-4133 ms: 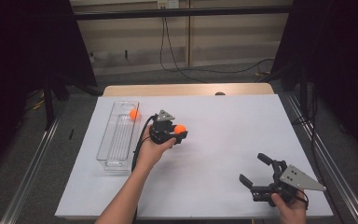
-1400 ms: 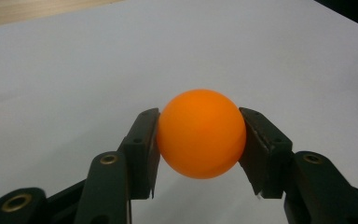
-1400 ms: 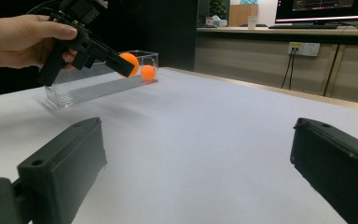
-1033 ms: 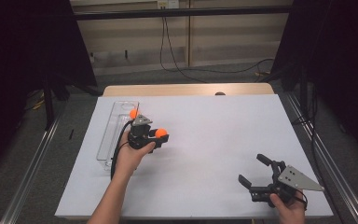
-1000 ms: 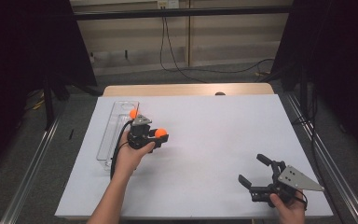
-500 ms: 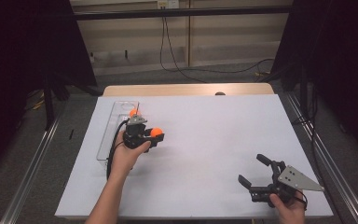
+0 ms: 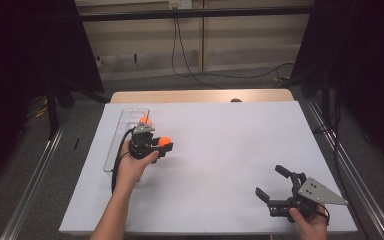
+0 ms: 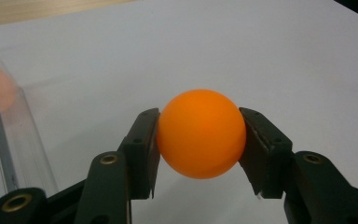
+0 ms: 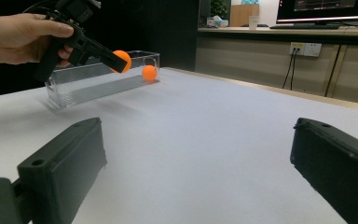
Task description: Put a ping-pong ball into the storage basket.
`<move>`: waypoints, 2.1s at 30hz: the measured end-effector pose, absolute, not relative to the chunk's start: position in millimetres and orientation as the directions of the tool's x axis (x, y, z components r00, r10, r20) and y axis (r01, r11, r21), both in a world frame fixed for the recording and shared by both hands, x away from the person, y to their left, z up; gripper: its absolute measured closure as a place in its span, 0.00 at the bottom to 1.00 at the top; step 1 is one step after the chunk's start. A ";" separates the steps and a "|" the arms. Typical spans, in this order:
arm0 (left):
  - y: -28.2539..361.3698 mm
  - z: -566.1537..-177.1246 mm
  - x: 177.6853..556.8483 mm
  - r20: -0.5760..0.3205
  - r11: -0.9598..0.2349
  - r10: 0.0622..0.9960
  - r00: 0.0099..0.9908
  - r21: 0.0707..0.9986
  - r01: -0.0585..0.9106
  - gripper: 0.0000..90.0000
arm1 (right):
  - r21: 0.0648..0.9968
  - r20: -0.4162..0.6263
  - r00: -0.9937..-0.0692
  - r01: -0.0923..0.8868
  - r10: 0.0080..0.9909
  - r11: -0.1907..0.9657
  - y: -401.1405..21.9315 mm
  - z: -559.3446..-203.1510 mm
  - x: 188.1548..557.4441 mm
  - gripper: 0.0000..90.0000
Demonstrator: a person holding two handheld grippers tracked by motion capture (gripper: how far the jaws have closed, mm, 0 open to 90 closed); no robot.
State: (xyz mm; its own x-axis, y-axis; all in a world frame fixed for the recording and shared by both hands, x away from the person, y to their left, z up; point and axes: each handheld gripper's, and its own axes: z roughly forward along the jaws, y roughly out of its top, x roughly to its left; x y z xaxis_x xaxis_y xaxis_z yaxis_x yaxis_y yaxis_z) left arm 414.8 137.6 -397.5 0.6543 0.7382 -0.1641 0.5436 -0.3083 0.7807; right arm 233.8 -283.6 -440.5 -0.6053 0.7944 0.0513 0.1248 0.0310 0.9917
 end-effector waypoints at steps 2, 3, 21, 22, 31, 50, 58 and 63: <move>138.6 -397.2 415.0 -0.164 -0.306 0.740 0.653 0.781 0.544 0.57 | 0.992 0.051 -0.605 0.125 0.794 0.031 -283.6 -440.4 233.7 0.03; 138.8 -397.1 414.9 -0.170 -0.299 0.740 0.650 0.783 0.545 0.57 | 0.992 0.051 -0.605 0.125 0.794 0.031 -283.5 -440.4 233.7 0.03; 149.9 -392.9 414.1 -0.186 -0.267 0.752 0.633 0.791 0.550 0.57 | 0.992 0.050 -0.609 0.123 0.792 0.032 -282.9 -440.1 233.5 0.03; 150.8 -392.9 414.2 -0.183 -0.270 0.753 0.632 0.790 0.550 0.57 | 0.992 0.050 -0.609 0.123 0.792 0.032 -282.9 -440.1 233.5 0.03; 156.9 -392.1 414.2 -0.186 -0.264 0.755 0.629 0.792 0.550 0.57 | 0.992 0.052 -0.610 0.124 0.791 0.031 -282.7 -439.9 233.5 0.03; 162.4 -389.6 413.7 -0.181 -0.259 0.762 0.621 0.794 0.550 0.57 | 0.992 0.051 -0.612 0.124 0.790 0.032 -282.6 -440.0 233.7 0.03; 163.2 -389.3 413.5 -0.184 -0.256 0.763 0.619 0.794 0.552 0.57 | 0.992 0.050 -0.612 0.123 0.789 0.033 -282.6 -439.9 233.7 0.03; 166.0 -387.8 413.4 -0.185 -0.249 0.766 0.616 0.798 0.549 0.57 | 0.992 0.051 -0.612 0.124 0.789 0.032 -282.6 -439.9 233.5 0.03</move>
State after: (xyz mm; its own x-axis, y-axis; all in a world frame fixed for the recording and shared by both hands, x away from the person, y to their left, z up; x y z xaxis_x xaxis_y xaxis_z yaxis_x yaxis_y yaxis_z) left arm 413.4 166.0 -387.8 0.6157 0.7660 -0.1848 0.5494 -0.2492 0.7975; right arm 233.5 -282.6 -439.9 -0.6119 0.7893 0.0505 0.1236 0.0324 0.9918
